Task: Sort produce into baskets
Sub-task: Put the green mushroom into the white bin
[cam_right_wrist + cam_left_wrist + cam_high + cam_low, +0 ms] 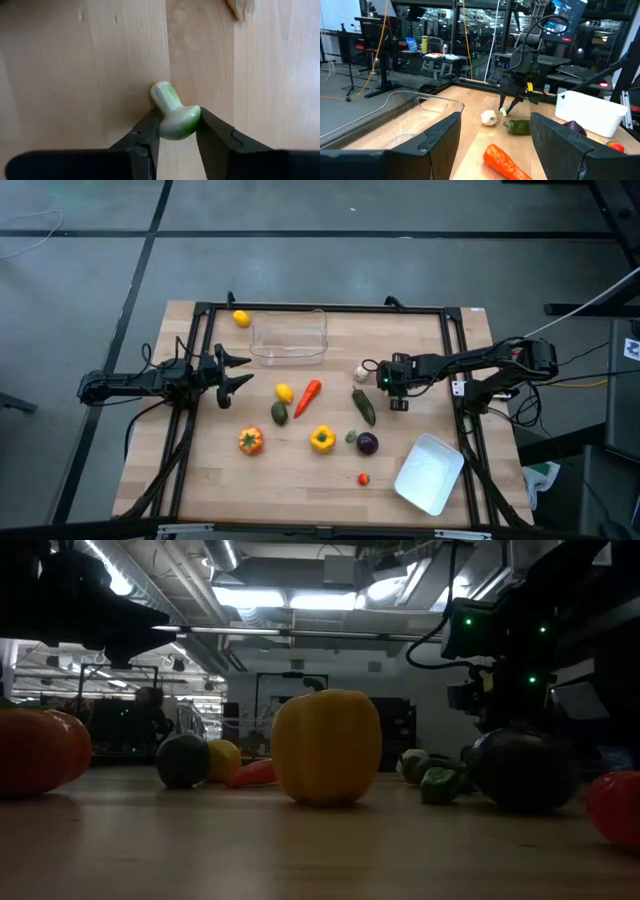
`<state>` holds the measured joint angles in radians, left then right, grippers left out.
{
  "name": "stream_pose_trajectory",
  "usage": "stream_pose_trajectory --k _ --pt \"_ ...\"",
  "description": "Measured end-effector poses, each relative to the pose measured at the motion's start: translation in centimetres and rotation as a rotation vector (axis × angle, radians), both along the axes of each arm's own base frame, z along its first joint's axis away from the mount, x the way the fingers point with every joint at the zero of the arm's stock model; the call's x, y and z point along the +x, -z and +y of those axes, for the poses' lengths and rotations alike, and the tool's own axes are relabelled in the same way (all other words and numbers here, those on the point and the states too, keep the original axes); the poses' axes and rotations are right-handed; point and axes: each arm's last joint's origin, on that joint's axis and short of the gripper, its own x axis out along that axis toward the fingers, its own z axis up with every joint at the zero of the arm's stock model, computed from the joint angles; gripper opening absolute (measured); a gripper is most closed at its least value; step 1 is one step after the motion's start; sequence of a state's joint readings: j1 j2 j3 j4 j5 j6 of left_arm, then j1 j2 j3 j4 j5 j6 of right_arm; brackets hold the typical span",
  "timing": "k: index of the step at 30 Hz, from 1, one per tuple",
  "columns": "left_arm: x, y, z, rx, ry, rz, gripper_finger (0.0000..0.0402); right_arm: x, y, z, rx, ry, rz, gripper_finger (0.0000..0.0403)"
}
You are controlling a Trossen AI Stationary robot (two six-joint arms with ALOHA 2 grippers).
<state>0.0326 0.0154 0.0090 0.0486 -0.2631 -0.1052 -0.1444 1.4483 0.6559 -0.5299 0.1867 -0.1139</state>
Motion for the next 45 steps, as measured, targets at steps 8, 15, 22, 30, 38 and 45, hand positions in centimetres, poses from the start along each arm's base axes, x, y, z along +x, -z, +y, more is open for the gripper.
stream_pose_trajectory --k 8,15,22,30,38,45 --pt "0.0 0.0 0.0 -0.023 0.001 -0.007 0.0235 0.2 -0.2 0.1 0.068 -0.015 -0.011 0.0107" --pt "0.0 0.0 0.0 -0.024 0.001 -0.007 0.0235 1.6 -2.6 0.1 0.098 -0.027 -0.029 0.0105" --pt "0.0 0.0 0.0 -0.025 0.001 -0.008 0.0235 3.1 -6.2 0.2 0.196 -0.079 -0.053 0.0104" --pt "0.0 0.0 0.0 -0.025 0.001 -0.007 0.0235 4.0 -9.9 1.4 0.514 -0.121 -0.101 0.0104" --pt "0.0 0.0 0.0 -0.025 0.001 -0.008 0.0235 3.9 -11.3 6.3 0.677 -0.243 -0.024 0.0104" --pt "0.0 0.0 0.0 -0.025 0.002 -0.008 0.0235 2.3 -11.2 11.9 0.717 -0.237 0.127 0.0104"
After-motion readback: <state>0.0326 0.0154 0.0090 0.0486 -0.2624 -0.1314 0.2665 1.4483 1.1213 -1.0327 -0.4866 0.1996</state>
